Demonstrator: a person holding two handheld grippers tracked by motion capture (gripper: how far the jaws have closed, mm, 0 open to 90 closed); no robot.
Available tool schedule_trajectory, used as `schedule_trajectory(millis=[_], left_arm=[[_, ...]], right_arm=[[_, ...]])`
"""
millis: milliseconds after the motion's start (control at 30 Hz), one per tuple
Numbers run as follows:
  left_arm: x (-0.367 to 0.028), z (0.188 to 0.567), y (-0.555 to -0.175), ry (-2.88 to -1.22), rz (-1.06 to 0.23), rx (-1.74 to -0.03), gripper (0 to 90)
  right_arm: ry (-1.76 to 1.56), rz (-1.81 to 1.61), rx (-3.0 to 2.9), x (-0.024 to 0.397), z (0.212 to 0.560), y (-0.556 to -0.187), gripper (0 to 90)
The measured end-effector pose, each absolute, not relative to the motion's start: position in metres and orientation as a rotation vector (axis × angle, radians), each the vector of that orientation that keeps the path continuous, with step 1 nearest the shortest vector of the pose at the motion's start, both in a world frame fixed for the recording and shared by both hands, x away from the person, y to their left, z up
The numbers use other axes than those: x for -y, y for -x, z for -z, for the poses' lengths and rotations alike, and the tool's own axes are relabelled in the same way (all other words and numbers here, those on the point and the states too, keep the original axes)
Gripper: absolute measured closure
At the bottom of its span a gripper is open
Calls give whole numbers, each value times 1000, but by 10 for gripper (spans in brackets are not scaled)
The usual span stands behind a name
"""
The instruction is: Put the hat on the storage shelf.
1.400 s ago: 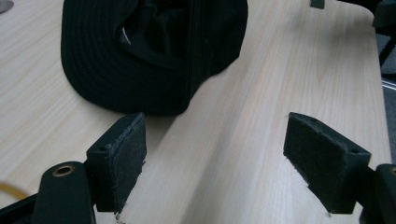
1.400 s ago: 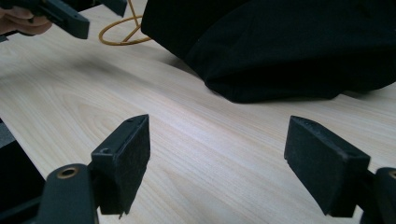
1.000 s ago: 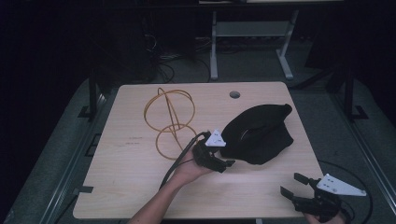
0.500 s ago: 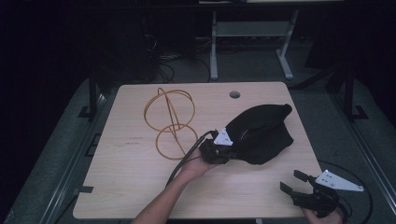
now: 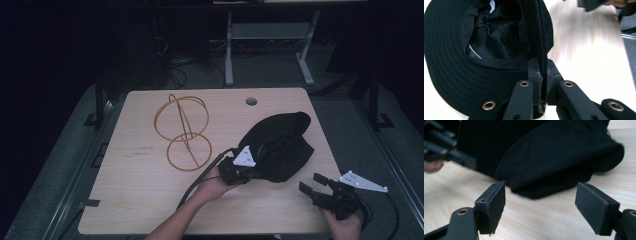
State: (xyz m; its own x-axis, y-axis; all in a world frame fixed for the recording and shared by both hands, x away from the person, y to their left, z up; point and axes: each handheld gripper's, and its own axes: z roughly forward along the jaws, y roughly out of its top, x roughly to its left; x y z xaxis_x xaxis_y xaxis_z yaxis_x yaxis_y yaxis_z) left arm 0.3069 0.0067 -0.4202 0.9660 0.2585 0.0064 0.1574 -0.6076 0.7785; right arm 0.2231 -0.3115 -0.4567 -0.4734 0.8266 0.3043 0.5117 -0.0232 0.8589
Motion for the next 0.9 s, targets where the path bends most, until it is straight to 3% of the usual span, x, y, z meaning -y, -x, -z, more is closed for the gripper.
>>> schedule_trajectory(millis=[900], left_arm=[[-18,424,-290,-2183,-80,-290,854]], right_arm=[[-1722,-1757,-1749,320,477,-262,313]])
